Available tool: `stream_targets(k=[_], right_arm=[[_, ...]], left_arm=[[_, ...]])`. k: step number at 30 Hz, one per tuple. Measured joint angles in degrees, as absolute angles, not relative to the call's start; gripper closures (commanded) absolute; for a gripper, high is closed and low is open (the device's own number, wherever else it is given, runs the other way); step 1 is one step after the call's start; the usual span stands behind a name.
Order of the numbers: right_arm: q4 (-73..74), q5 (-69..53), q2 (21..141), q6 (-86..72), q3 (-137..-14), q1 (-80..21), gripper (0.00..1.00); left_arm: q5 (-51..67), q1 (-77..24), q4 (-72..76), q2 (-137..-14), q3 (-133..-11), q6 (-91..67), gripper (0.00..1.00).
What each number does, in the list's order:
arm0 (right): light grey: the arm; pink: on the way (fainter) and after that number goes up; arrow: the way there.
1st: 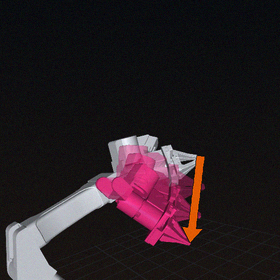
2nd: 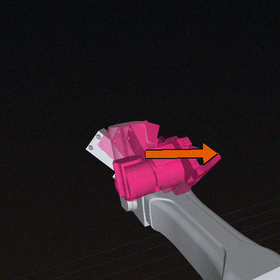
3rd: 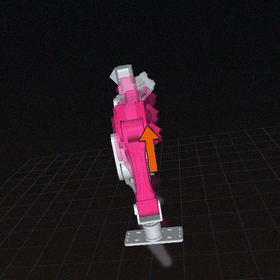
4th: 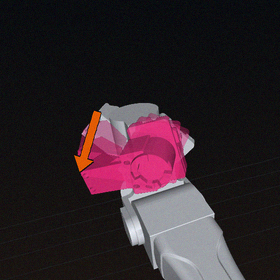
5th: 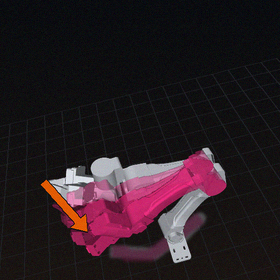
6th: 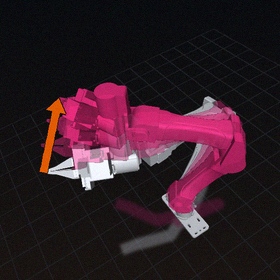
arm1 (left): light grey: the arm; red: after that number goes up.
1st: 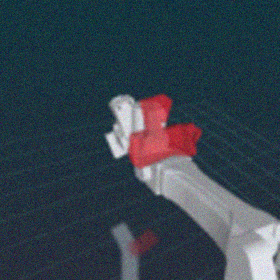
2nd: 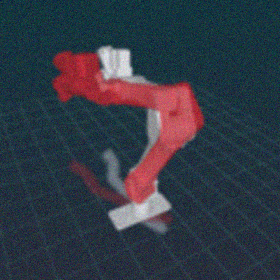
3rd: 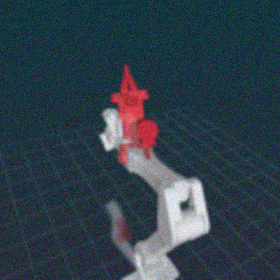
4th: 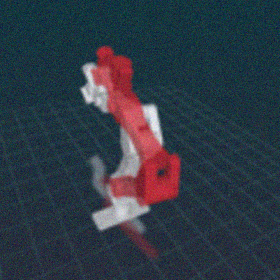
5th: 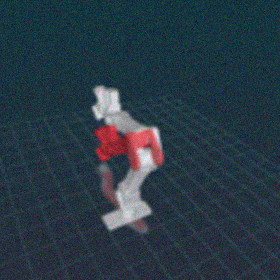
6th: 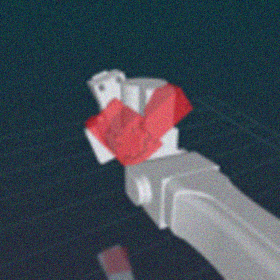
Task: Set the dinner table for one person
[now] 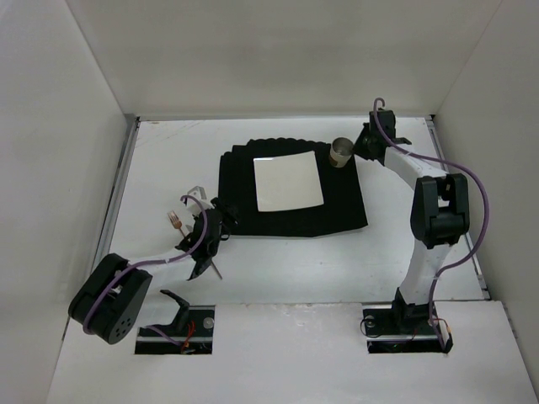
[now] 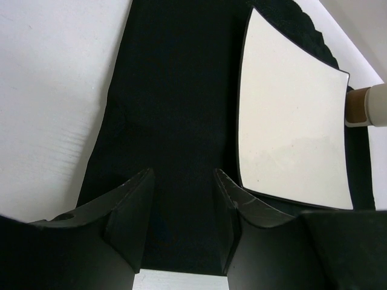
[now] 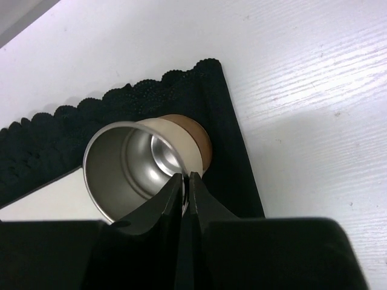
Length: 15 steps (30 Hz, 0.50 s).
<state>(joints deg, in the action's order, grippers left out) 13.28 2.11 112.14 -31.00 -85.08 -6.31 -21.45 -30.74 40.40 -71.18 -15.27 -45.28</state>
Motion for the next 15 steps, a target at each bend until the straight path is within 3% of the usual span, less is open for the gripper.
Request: stream_targets(k=[4,10,15], right_arm=[[13.1,2.1,112.1,-31.4,-85.1,-6.3,0.61],[11.4,2.1,109.3,-31.5,-82.5,-6.1,0.52],[7.5,2.3,98.3,-32.0,-72.0,-6.1,0.47]], left_arm=[[-21.5,-30.8,40.5,-71.7,-15.5,-45.3,0.59],[-21.5,-30.7,40.6,-71.9,-15.8,-45.2,0.6],[-22.2,-30.9,40.3,-71.9,-16.5,-44.2,0.61]])
